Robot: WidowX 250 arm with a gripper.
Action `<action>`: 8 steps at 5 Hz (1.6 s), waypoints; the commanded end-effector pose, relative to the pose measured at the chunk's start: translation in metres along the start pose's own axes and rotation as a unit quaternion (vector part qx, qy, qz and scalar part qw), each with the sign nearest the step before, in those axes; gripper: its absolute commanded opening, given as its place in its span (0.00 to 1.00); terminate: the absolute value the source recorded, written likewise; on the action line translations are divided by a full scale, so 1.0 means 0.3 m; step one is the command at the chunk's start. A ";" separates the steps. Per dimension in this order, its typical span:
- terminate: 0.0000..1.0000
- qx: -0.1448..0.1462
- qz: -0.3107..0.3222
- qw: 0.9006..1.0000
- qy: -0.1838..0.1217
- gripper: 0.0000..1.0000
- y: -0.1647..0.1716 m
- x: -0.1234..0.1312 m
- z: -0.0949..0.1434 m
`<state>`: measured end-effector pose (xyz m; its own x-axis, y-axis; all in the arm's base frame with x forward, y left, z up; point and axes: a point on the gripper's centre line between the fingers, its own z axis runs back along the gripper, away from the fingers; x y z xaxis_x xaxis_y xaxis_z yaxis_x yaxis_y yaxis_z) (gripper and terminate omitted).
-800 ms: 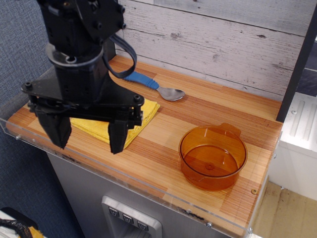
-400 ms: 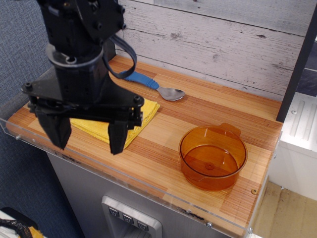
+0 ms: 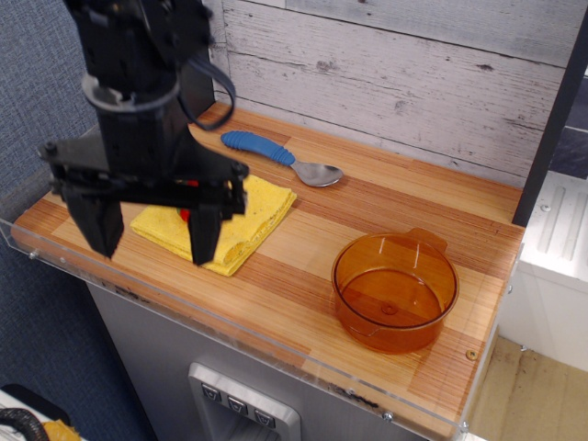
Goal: Put the strawberry into the container.
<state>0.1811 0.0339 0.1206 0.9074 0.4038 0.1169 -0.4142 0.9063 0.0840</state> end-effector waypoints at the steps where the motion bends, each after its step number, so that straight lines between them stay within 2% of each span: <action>1: 0.00 0.003 0.015 1.000 -0.023 1.00 0.034 0.124 0.026; 2: 0.00 -0.004 0.009 0.999 -0.031 1.00 0.032 0.193 0.012; 4: 0.00 0.004 -0.009 1.000 -0.027 1.00 0.048 0.298 -0.054; 5: 0.00 -0.007 -0.027 0.999 -0.029 1.00 0.044 0.323 -0.101; 6: 0.00 -0.021 -0.039 0.998 -0.044 1.00 0.040 0.360 -0.134; 7: 0.00 -0.009 -0.089 0.995 -0.044 1.00 0.032 0.380 -0.165; 8: 0.00 -0.003 -0.148 0.987 -0.055 1.00 0.038 0.390 -0.186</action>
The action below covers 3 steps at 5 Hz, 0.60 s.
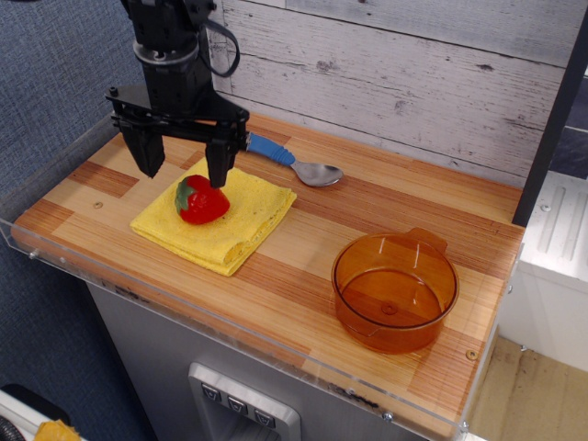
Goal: Put the strawberry into the container.
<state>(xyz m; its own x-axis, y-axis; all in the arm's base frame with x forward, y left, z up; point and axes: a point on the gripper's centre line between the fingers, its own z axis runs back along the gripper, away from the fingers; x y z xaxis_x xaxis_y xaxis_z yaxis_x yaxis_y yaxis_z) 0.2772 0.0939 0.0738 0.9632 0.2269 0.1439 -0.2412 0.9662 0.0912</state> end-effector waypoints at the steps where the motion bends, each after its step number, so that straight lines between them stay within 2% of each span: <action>1: 0.00 0.013 -0.056 0.998 -0.019 1.00 0.012 0.046 -0.010; 3: 0.00 0.012 -0.068 0.998 -0.005 1.00 0.004 0.051 -0.067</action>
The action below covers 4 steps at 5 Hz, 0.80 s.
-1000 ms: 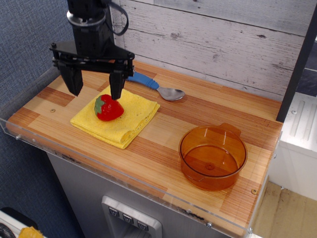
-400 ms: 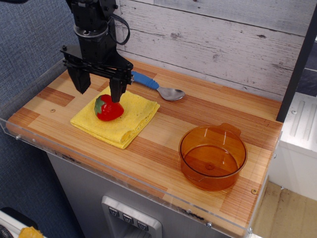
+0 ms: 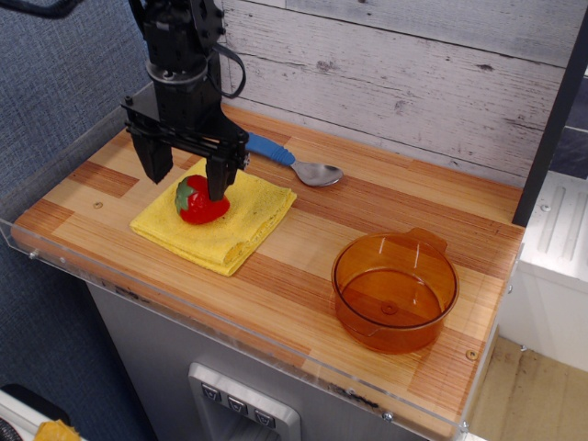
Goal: Put the strawberry into the container.
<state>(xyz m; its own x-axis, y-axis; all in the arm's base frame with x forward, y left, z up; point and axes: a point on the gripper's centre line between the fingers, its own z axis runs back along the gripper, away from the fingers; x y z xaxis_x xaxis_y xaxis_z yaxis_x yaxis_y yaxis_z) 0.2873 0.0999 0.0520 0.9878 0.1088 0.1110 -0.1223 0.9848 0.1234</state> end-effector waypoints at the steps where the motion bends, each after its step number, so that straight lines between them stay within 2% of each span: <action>1: 0.00 0.001 -0.005 1.000 -0.005 1.00 0.002 0.020 -0.018; 3: 0.00 -0.003 0.010 1.000 -0.001 1.00 0.007 0.011 -0.047; 4: 0.00 -0.004 0.015 1.000 -0.002 0.00 0.006 0.011 -0.045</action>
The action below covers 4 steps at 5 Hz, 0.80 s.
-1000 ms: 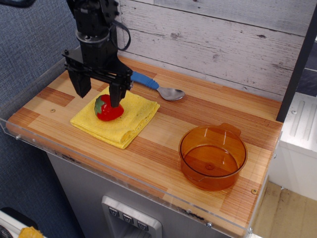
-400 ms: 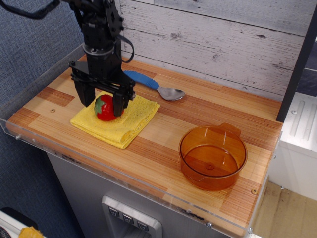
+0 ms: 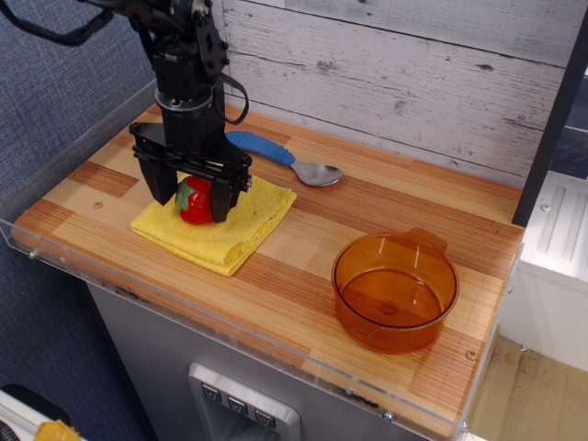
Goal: Put the strawberry into the container.
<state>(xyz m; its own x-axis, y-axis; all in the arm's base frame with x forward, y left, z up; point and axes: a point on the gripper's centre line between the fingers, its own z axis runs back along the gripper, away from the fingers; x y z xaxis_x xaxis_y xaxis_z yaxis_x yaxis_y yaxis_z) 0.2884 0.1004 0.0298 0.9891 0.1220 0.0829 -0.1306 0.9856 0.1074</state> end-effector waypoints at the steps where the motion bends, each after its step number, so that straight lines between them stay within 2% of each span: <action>1: 0.00 0.001 0.014 1.000 -0.018 0.00 0.011 0.013 0.027; 2: 0.00 0.003 0.020 1.000 -0.020 0.00 0.012 0.009 0.057; 3: 0.00 0.018 0.031 0.999 -0.015 0.00 0.020 0.005 0.107; 4: 0.00 0.046 0.048 0.998 -0.009 0.00 0.001 -0.005 0.185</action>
<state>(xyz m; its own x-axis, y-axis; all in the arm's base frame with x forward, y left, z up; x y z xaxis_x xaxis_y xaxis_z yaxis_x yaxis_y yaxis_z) 0.2775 0.0909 0.0695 0.9742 0.2169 0.0625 -0.2248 0.9574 0.1813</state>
